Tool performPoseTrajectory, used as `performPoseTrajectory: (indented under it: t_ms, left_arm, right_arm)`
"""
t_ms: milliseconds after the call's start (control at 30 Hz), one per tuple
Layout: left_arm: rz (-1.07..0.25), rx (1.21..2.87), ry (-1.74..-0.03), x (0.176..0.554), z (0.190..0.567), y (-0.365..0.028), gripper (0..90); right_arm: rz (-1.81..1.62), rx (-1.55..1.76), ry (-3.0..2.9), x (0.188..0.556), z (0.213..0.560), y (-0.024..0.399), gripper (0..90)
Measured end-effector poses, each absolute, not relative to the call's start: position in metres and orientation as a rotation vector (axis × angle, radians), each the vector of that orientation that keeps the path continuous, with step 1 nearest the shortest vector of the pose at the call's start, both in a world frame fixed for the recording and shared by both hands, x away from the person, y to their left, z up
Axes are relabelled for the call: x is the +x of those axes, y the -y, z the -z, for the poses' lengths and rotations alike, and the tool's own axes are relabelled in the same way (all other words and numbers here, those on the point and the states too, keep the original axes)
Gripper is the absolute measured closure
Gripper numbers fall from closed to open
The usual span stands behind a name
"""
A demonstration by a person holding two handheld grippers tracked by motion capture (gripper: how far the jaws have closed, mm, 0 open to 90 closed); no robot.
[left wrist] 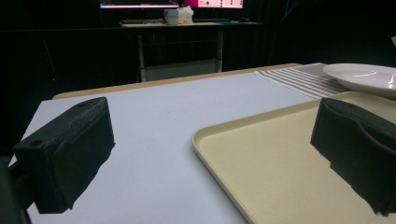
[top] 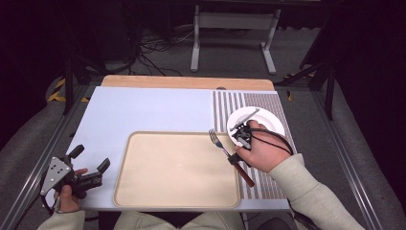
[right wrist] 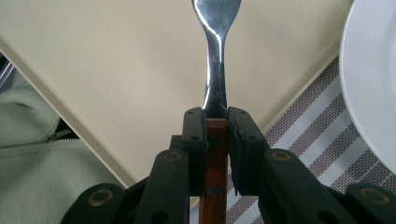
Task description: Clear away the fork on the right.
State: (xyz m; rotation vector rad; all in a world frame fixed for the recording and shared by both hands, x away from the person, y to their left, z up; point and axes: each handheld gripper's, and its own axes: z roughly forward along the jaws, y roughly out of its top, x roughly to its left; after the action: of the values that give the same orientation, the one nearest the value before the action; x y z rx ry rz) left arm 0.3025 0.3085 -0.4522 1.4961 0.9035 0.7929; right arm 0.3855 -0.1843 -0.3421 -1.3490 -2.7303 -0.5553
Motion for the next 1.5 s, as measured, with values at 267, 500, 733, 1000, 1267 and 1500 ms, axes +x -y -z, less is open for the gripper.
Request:
performPoseTrajectory:
  t_ms: [267, 500, 733, 1000, 1267, 1500]
  left_arm:
    - [-0.791, 1.497, -0.903, 0.303, 0.452, -0.309, 0.0]
    - [-0.791, 1.492, -0.903, 0.303, 0.452, -0.309, 0.0]
    - [-0.79, 1.491, -0.904, 0.303, 0.452, -0.309, 0.0]
    - [-0.788, 1.489, -0.905, 0.303, 0.452, -0.309, 0.0]
    - [-0.787, 1.492, -0.905, 0.303, 0.452, -0.309, 0.0]
    - [-0.786, 1.493, -0.904, 0.303, 0.452, -0.309, 0.0]
  right_arm:
    - [0.556, -1.375, 2.706, 0.388, 0.347, 0.174, 77.8]
    - [0.547, -1.382, 2.699, 0.389, 0.355, 0.162, 77.7]
    - [0.531, -1.392, 2.678, 0.392, 0.366, 0.154, 77.7]
    - [0.51, -1.408, 2.653, 0.394, 0.377, 0.146, 77.7]
    - [0.493, -1.423, 2.635, 0.395, 0.389, 0.141, 77.7]
    - [0.47, -1.438, 2.618, 0.395, 0.398, 0.136, 77.7]
